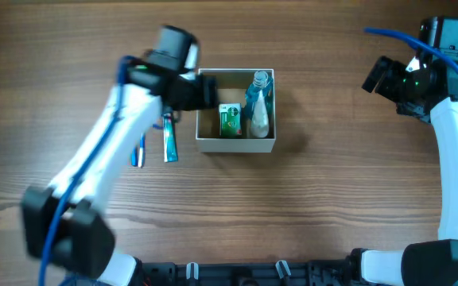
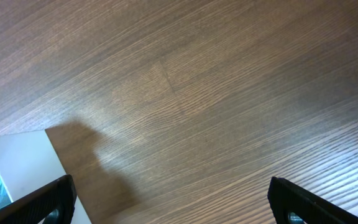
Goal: Pack container
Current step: 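Place the soap bar into the box with the left gripper, then grasp the blue razor with the left gripper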
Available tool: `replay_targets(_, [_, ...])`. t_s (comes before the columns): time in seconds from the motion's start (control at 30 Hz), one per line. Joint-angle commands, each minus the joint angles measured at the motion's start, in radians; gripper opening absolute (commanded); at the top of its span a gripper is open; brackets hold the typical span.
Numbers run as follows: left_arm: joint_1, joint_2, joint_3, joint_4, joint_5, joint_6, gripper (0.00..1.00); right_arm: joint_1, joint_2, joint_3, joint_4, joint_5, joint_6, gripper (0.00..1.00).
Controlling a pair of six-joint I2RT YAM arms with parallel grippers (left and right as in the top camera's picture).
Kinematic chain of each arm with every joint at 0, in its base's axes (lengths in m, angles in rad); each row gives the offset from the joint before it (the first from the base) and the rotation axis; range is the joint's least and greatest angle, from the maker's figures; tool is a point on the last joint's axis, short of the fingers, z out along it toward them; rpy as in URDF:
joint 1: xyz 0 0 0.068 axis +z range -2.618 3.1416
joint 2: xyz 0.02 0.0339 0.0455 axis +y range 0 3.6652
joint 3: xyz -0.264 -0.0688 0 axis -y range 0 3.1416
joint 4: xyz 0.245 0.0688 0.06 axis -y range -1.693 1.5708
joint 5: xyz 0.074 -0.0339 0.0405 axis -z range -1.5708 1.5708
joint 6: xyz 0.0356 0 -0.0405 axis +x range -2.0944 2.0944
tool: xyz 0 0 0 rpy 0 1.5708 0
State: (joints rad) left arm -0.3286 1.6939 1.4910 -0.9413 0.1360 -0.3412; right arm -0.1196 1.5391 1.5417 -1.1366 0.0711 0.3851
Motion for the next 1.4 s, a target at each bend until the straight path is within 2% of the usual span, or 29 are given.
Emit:
replay_targets(0.0, [0.093, -0.064, 0.018, -0.086, -0.153, 0.078, 0.9, -0.002, 0.012, 0.011, 0.003, -0.005, 0.009, 1.0])
replay_targets(0.17, [0.192, -0.014, 0.003, -0.148, -0.172, 0.172, 0.92, -0.002, 0.012, 0.011, 0.003, -0.005, 0.008, 1.0])
replay_targets(0.6, [0.387, 0.204, -0.122, -0.171, -0.163, 0.17, 0.83, -0.002, 0.012, 0.011, 0.003, -0.005, 0.008, 1.0])
replay_targets(1.1, [0.414, 0.298, -0.164, -0.039, -0.137, 0.18, 0.73, -0.002, 0.012, 0.011, 0.003, -0.005, 0.008, 1.0])
replay_targets(1.23, [0.414, 0.329, -0.164, -0.038, -0.142, 0.184, 0.65, -0.002, 0.012, 0.011, 0.003, -0.005, 0.008, 1.0])
replay_targets(1.37, [0.414, 0.333, -0.164, -0.028, -0.152, 0.177, 0.48, -0.002, 0.012, 0.011, 0.003, -0.005, 0.008, 1.0])
